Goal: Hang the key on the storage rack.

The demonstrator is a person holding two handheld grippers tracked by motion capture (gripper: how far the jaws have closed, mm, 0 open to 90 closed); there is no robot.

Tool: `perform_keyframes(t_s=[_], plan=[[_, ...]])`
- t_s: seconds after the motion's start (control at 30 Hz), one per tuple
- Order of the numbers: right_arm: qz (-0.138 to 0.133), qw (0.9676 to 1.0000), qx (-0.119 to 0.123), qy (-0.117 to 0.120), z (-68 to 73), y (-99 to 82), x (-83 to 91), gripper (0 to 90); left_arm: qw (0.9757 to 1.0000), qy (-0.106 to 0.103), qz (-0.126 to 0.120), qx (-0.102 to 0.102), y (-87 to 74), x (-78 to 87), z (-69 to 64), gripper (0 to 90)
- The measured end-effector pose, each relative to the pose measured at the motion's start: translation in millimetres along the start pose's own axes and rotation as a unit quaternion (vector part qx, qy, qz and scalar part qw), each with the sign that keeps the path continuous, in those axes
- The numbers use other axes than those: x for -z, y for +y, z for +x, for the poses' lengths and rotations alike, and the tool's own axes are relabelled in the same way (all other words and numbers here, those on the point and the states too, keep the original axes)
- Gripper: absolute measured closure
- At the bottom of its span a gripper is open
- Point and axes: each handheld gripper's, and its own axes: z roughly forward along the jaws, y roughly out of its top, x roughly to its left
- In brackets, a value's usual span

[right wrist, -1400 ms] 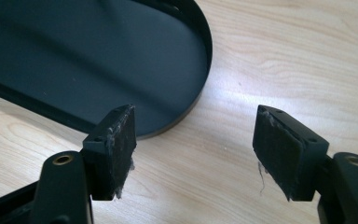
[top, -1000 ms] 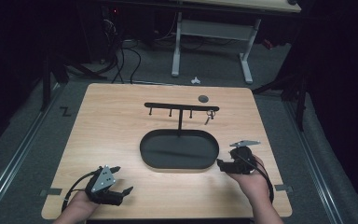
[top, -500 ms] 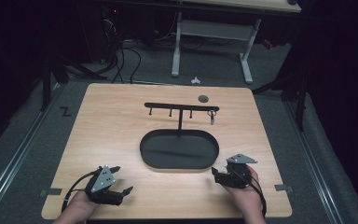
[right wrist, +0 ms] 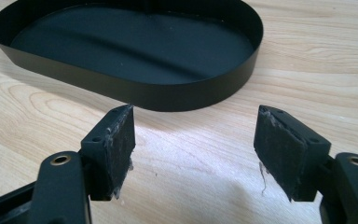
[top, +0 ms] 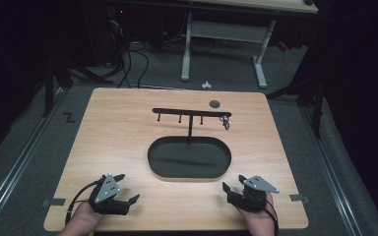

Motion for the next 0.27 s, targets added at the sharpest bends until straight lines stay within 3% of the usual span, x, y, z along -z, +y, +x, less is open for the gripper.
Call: perform_keyframes(t_s=[0.27], plan=[[-0.006,0.9998,0.007,-0.016,-0.5,1.6,0.1,29.2,0.9999,-0.006,-0.008,-0.004,-1.1,2.1,-0.2,15.3]])
